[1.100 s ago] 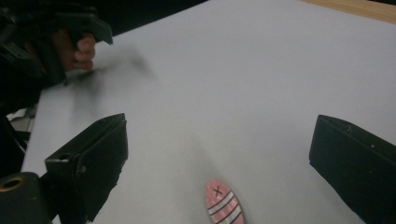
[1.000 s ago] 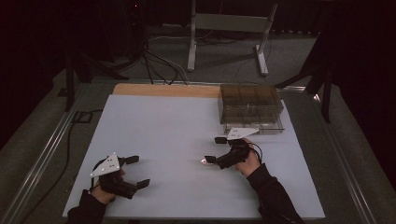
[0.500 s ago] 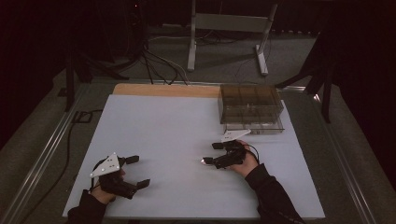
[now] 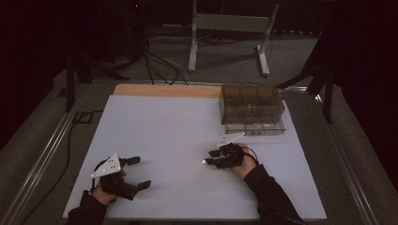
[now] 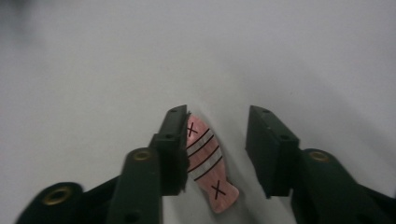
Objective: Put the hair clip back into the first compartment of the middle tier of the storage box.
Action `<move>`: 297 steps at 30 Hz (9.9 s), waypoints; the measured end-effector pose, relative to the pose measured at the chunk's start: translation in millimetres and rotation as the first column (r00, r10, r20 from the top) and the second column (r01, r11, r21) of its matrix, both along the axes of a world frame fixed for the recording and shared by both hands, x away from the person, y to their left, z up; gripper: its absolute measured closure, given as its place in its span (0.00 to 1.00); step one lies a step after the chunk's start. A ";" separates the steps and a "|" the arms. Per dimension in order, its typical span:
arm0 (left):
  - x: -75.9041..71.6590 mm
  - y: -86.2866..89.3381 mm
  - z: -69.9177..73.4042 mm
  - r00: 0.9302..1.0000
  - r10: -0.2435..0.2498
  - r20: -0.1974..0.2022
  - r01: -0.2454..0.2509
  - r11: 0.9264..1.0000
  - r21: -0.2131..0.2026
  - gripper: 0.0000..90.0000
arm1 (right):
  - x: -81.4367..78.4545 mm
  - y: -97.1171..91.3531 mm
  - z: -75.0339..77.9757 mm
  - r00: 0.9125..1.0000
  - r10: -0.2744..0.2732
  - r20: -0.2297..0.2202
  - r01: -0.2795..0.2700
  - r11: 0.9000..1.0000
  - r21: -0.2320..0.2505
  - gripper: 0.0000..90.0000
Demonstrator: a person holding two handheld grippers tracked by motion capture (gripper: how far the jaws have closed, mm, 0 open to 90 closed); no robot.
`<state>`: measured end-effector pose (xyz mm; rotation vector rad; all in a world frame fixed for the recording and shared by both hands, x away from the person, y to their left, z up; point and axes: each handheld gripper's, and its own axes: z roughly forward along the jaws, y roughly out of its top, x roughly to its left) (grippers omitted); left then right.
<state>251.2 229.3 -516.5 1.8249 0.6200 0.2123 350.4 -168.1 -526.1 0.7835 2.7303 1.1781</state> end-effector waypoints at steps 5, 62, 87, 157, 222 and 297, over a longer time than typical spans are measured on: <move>0.2 0.0 -0.4 1.000 -0.001 -0.001 0.001 1.000 0.003 0.00 | -1.3 2.7 -0.2 1.000 0.020 0.003 -0.020 1.000 -0.016 0.74; 0.3 -0.9 -0.8 1.000 -0.004 -0.003 0.004 1.000 0.010 0.00 | -20.4 12.0 17.1 0.994 0.106 -0.015 -0.107 0.991 -0.078 0.96; -0.1 -1.1 -0.1 1.000 -0.006 0.001 0.006 1.000 0.004 0.00 | -17.1 -0.2 40.4 0.997 0.074 -0.004 -0.074 0.996 -0.059 0.96; -0.5 -1.1 0.1 1.000 -0.006 0.004 0.006 1.000 0.010 0.00 | 30.8 -82.0 107.0 0.955 -0.278 0.102 0.278 0.960 0.016 0.95; 0.1 -0.2 -0.3 1.000 -0.006 0.003 0.006 1.000 0.008 0.00 | 103.0 -71.0 59.0 0.923 -0.385 -0.008 0.384 0.921 -0.070 0.95; -0.7 -0.6 0.8 1.000 -0.003 0.002 0.003 1.000 -0.006 0.00 | 36.2 -37.2 104.4 0.930 -0.350 0.108 0.333 0.931 0.151 0.00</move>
